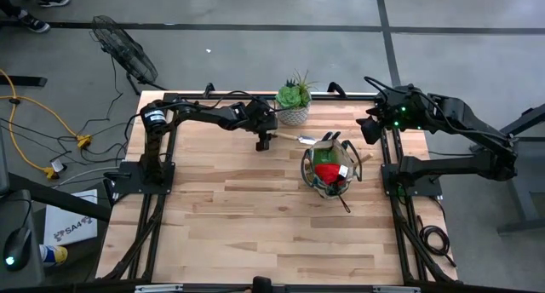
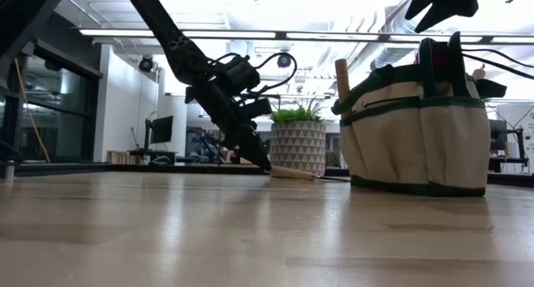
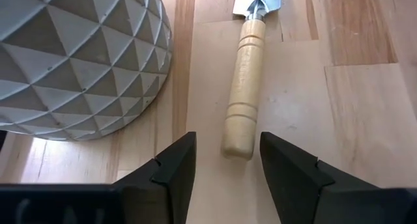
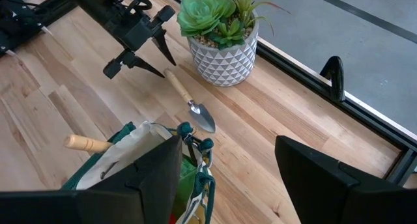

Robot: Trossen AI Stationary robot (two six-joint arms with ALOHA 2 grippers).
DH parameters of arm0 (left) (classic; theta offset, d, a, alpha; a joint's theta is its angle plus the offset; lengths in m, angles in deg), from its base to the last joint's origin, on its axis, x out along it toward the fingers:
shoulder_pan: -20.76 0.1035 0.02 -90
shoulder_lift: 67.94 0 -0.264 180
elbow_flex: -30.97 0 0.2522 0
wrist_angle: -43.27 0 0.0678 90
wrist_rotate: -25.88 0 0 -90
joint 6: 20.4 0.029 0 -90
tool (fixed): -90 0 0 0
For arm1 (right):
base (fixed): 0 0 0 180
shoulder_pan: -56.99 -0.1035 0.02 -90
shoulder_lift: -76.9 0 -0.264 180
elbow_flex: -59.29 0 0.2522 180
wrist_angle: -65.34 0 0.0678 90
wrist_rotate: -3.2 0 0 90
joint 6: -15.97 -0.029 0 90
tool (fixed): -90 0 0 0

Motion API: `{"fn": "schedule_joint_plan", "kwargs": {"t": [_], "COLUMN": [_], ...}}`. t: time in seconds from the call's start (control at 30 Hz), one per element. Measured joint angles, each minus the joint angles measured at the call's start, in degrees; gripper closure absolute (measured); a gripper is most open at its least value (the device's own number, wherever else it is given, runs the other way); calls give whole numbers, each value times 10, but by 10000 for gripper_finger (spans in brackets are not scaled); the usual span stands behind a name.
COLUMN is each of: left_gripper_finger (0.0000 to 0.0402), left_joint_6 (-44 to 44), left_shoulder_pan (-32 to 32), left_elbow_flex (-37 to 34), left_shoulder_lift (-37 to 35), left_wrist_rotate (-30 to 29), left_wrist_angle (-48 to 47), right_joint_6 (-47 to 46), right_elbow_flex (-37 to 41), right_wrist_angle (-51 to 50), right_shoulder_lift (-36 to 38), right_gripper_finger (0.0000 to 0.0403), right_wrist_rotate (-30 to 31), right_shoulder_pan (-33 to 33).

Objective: Pick & Place Garden tools in Gardening bag
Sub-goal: Put the brown trowel into the brown gardening bag

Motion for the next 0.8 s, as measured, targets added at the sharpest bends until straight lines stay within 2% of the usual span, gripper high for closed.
{"fn": "schedule_joint_plan", "kwargs": {"t": [0.53, 0.8], "left_gripper_finger": [238, 238], "left_joint_6": [2, 7], "left_shoulder_pan": [0, 0], "left_elbow_flex": [1, 53], "left_shoulder_lift": [0, 12], "left_wrist_rotate": [26, 44], "left_wrist_angle": [-7, -49], "right_joint_6": [0, 0], "right_elbow_flex": [0, 0], "right_wrist_angle": [0, 0], "right_shoulder_lift": [0, 0], "right_gripper_finger": [165, 165], "right_wrist_rotate": [0, 0], "right_shoulder_pan": [0, 0]}}
